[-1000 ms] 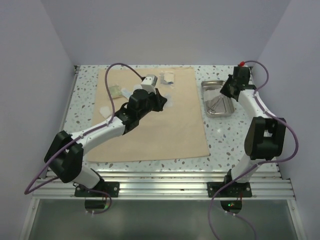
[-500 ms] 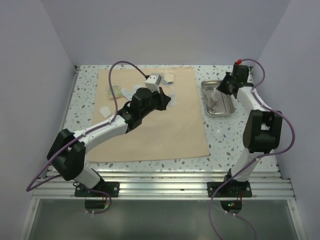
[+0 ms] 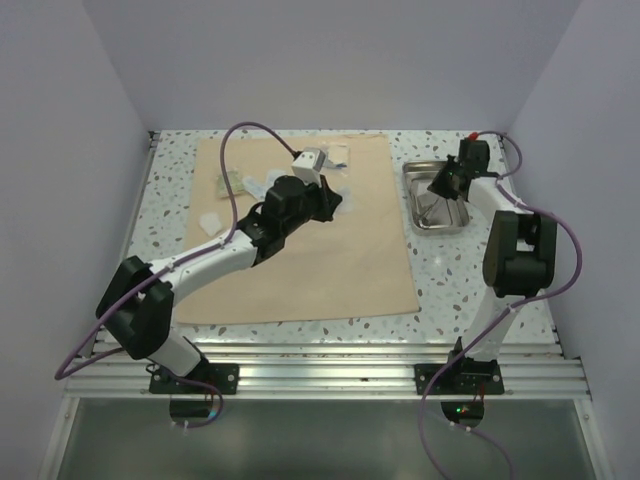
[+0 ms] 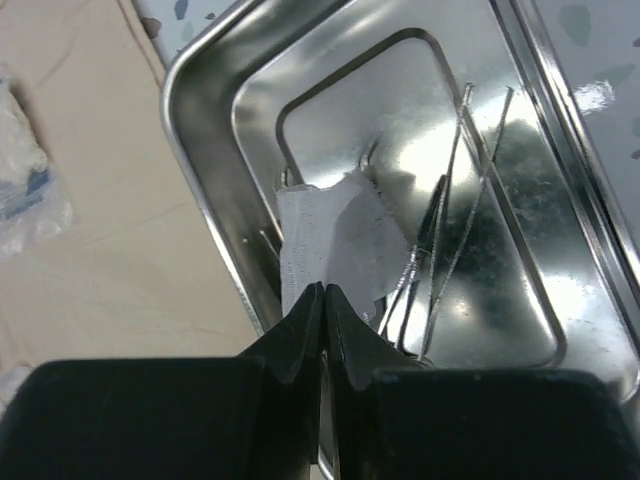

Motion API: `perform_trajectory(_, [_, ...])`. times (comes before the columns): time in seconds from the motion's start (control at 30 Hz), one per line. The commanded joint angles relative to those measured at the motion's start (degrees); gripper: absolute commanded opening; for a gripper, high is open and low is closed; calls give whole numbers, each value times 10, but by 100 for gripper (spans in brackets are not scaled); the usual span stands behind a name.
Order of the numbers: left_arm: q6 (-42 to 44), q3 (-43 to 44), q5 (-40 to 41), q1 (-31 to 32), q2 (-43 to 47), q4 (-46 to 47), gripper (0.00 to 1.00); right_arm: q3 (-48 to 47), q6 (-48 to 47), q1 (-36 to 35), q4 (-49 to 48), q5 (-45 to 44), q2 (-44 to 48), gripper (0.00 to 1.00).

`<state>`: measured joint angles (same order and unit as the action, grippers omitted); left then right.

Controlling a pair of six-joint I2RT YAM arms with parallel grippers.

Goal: Prepare the surgical pack

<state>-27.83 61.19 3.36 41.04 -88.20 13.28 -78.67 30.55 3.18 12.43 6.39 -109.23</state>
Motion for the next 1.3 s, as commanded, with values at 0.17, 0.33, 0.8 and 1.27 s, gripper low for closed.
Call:
perform_trajectory(0.17, [18,65,-52,19,-69,47,0,44,-6,8,22,-92,53,46])
perform_trajectory(0.33, [5,145,-113,30,-164,79,0,76,-12,10,28,-125,125,47])
perform_trajectory(0.8, [-96,449,-194,63,-476,170,0,92,-3,31,74,-171,198,41])
perform_trajectory(1.27, [-27,575,-126,65,-533,39,71,99,-10,31,48,-104,206,42])
